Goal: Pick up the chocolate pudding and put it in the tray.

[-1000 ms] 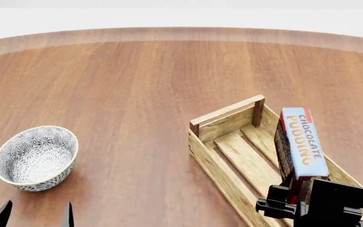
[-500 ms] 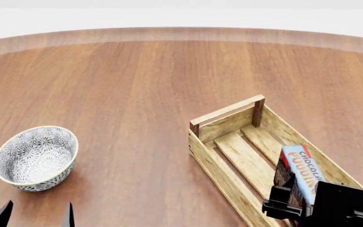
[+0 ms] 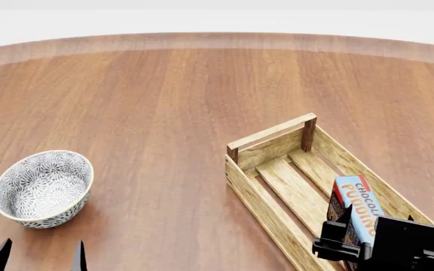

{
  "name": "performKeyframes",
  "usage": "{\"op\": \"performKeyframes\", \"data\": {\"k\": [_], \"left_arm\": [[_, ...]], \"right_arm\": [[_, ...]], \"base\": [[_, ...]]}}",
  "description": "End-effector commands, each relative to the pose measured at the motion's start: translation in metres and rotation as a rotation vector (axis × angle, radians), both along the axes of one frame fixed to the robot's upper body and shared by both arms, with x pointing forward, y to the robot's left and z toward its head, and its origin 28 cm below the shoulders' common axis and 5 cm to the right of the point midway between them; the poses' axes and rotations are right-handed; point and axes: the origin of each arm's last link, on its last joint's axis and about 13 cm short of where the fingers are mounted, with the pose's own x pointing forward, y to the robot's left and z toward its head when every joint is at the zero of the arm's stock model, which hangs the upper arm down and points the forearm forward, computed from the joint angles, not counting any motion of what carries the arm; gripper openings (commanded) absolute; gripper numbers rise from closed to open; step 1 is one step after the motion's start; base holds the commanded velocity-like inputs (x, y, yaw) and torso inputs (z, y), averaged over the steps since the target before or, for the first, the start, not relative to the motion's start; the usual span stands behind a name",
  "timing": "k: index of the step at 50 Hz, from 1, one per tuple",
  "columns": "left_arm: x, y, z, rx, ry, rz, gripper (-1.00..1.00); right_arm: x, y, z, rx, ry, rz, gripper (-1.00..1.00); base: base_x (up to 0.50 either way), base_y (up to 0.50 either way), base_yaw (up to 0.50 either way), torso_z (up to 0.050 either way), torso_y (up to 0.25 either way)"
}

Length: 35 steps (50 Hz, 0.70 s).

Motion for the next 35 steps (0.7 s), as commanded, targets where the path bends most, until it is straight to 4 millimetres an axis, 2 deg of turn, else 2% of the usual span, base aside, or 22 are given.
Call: {"op": "performKeyframes", "data": {"k": [1,16,35], "left_arm": [[-0.009,-0.001,0.010,0.000,-0.038,-0.004,1.00],[-0.025,-0.002,0.026,0.002,-0.107,-0.011,1.00],[-0.035,-0.002,0.036,0.003,-0.147,-0.019,1.00]], "right_arm": [[-0.013,0.006,0.019,0.012,-0.083,0.027,1.00],[-0.054,0.020,0.067,0.014,-0.274,0.100,1.00],[-0.087,0.036,0.091,-0.016,-0.398,0.151,1.00]], "base": [[0.00,0.00,0.00,0.000,0.000],[0.00,0.00,0.00,0.000,0.000],[0.00,0.00,0.00,0.000,0.000]]}}
